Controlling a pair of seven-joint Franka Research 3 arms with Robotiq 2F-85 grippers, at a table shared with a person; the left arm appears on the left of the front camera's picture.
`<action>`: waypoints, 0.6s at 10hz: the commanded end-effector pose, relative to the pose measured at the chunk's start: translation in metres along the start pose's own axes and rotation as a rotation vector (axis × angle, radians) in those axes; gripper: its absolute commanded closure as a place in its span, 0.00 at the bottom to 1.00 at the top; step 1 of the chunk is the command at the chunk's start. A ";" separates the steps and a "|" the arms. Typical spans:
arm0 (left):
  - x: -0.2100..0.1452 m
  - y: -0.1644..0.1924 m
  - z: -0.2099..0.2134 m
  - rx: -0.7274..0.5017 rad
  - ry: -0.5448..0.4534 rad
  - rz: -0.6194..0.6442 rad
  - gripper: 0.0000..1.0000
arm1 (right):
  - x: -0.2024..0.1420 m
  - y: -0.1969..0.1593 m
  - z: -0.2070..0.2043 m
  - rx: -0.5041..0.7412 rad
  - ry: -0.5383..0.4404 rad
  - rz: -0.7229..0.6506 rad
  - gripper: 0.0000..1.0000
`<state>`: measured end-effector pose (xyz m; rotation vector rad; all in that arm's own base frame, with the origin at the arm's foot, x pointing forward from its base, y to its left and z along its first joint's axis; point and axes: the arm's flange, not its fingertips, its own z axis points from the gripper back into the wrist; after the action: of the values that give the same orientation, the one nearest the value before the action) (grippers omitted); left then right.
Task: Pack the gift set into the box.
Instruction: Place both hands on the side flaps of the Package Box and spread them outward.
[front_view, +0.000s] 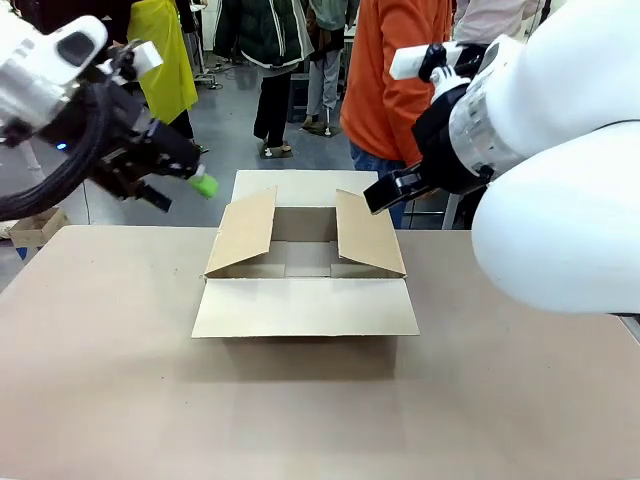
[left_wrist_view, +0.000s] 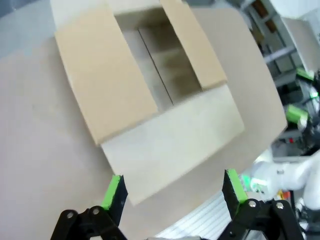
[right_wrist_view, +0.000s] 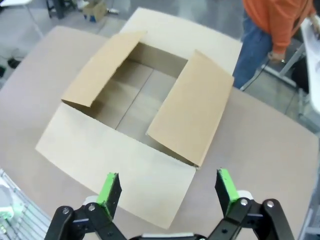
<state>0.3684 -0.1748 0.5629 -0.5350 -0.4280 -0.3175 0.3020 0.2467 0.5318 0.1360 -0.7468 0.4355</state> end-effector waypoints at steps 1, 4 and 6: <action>0.072 -0.002 -0.041 0.151 -0.003 0.074 0.00 | -0.025 -0.004 -0.012 0.002 0.034 -0.053 0.00; 0.130 -0.010 -0.105 0.218 0.202 0.089 0.00 | -0.036 -0.011 -0.038 0.073 0.087 -0.109 0.00; 0.143 -0.011 -0.135 0.292 0.254 0.125 0.00 | -0.040 -0.019 -0.047 0.057 0.077 -0.156 0.00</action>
<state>0.5248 -0.2699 0.5158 -0.2674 -0.2256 -0.2110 0.3298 0.2439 0.4893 0.1867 -0.6199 0.3591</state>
